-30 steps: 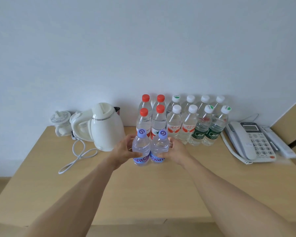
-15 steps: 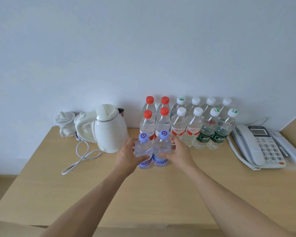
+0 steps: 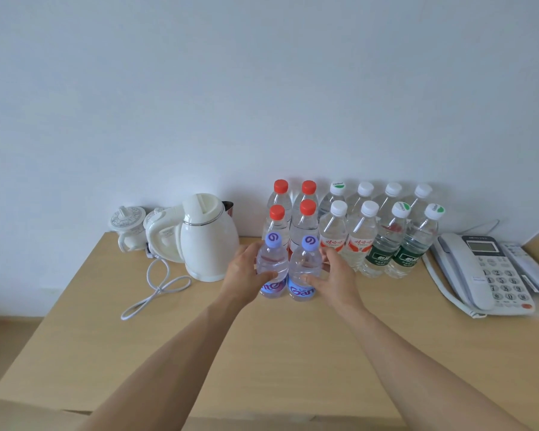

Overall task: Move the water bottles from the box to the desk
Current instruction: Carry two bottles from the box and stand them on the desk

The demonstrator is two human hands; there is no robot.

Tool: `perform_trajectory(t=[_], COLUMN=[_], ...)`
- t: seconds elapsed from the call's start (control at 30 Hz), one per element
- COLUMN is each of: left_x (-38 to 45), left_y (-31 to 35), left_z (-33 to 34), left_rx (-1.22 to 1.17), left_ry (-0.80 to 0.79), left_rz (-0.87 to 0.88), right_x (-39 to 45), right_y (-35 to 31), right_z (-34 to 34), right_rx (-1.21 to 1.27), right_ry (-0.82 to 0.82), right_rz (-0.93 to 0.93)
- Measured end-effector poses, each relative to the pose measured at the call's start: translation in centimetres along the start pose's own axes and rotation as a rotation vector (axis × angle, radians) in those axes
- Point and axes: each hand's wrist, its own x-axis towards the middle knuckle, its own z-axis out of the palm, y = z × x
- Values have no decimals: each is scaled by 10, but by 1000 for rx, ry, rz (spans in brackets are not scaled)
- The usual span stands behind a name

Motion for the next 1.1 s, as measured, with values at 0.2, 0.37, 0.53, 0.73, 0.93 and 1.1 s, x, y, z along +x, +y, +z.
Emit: perform_trajectory(t=[0.2,0.37,0.53,0.73,0.93,1.1], left_x=[-1,-1,0,6,12,12], left_y=[0,0,4,9,8,9], left_z=[-1,-2,-8,-15,-21,-22], left_rx=[-54,-67,16,25,9,19], left_ry=[11,13,-25,-45,-99,-104], left_rz=[-17,-71,-78,-86,-85,-82], right_x=[5,5,7,11,13,12], right_y=[1,3,-2,-6,-8,-10], right_z=[-2,-6,-10,-10,-9,-11], right_rx=[13,4,-9,-13,-19,-27], right_ry=[8,1,-23,15,12,3], right_rz=[-18,-8,10,27,50,63])
